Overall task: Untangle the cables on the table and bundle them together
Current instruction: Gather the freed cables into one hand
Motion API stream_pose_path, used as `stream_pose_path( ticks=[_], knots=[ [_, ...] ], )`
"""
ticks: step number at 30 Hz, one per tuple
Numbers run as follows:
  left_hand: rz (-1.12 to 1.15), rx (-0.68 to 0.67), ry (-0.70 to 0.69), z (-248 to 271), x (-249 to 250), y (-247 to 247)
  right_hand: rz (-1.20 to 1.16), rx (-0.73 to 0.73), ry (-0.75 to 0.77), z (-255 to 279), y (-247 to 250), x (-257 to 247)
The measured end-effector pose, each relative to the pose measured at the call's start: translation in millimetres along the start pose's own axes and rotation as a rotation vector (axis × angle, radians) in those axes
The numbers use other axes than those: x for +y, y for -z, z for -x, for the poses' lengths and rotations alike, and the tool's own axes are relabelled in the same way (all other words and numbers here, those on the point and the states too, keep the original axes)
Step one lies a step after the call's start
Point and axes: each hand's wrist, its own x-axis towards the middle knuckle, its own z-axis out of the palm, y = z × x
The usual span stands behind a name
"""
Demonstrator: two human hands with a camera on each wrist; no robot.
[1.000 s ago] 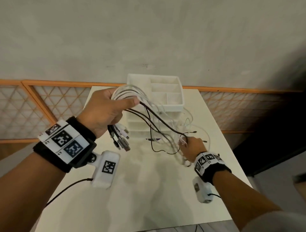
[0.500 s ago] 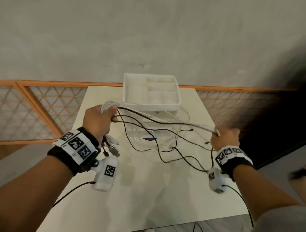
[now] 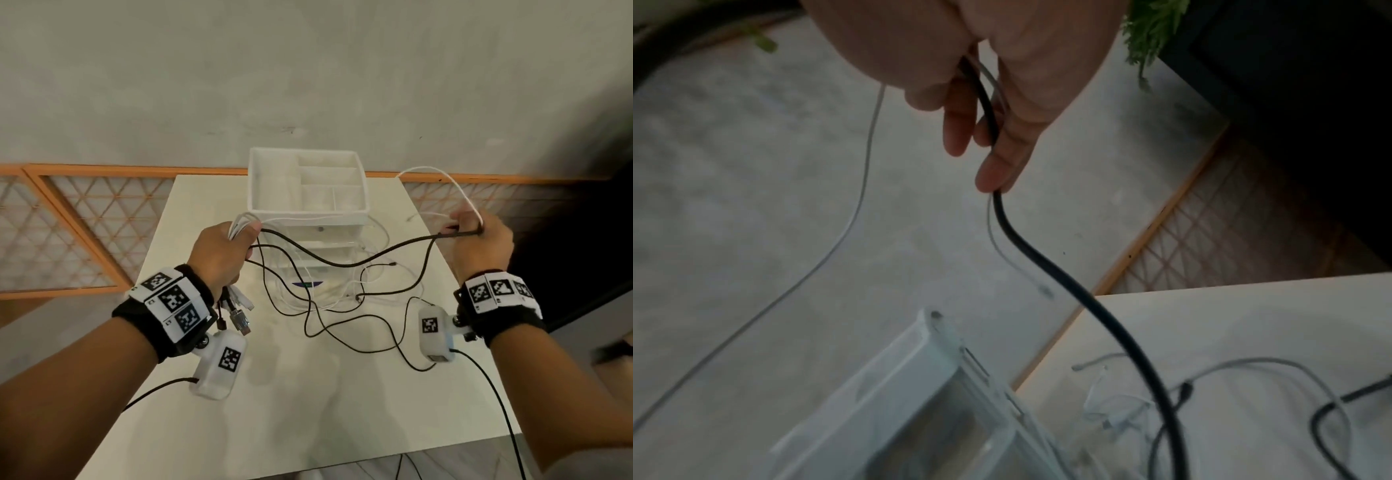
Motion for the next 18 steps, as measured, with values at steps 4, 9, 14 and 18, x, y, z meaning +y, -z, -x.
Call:
stream_pose_path(
  ticks=[4,9,14,18],
  knots=[
    [0.071,-0.013,0.057,3,9,6,0.301,-0.147,0.078,18,-3,38],
    [0.089,-0.051,0.02,6,14,13,0.686,-0.762,-0.087,37,-12,67],
    [-0.06,-0.256,-0.199,23,27,6,0.207,-0.584,0.279,42,-27,-19],
    [-0.256,-0.518,-0.412,35,35,-4,-0.047,-0.835,0.542,71,-40,-109]
  ],
)
